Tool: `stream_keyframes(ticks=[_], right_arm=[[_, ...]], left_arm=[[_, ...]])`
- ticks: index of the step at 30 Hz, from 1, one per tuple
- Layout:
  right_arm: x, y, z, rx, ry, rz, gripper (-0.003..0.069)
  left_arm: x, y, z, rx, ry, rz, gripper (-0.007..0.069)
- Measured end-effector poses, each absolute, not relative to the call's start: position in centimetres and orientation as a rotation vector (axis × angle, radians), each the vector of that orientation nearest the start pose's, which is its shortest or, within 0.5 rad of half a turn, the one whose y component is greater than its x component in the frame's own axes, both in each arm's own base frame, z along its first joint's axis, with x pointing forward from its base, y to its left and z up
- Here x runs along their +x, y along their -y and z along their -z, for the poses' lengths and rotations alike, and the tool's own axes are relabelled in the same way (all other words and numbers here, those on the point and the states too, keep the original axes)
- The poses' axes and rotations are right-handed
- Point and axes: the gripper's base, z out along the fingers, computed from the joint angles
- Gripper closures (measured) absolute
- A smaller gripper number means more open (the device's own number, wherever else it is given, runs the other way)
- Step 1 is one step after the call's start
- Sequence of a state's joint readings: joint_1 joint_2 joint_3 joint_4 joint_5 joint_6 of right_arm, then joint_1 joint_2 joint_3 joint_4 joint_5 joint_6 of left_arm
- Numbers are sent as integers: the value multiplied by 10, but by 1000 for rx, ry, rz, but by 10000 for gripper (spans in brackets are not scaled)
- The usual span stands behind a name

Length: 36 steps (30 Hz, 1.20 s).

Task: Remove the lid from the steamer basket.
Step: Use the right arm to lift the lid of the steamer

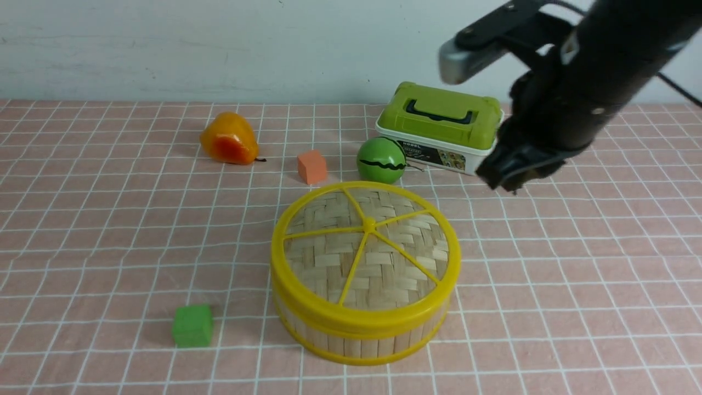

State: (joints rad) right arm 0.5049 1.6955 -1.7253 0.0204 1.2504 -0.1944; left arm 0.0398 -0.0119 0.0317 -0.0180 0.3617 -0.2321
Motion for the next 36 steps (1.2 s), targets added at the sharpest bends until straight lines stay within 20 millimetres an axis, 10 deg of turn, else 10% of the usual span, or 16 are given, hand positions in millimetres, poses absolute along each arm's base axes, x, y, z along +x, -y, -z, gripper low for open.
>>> stream_keyframes(ticks=[15, 25, 36], right_arm=[[379, -247, -307, -896, -2595, -330, 225], [396, -258, -274, -866, -2600, -354, 286], [394, -261, -267, -876, -2665, -387, 567]], left_arm=[[53, -2, -171, -264, -1849, 151, 386], [53, -2, -171, -264, -1849, 151, 386], [53, -2, -171, -264, -1849, 150, 386]])
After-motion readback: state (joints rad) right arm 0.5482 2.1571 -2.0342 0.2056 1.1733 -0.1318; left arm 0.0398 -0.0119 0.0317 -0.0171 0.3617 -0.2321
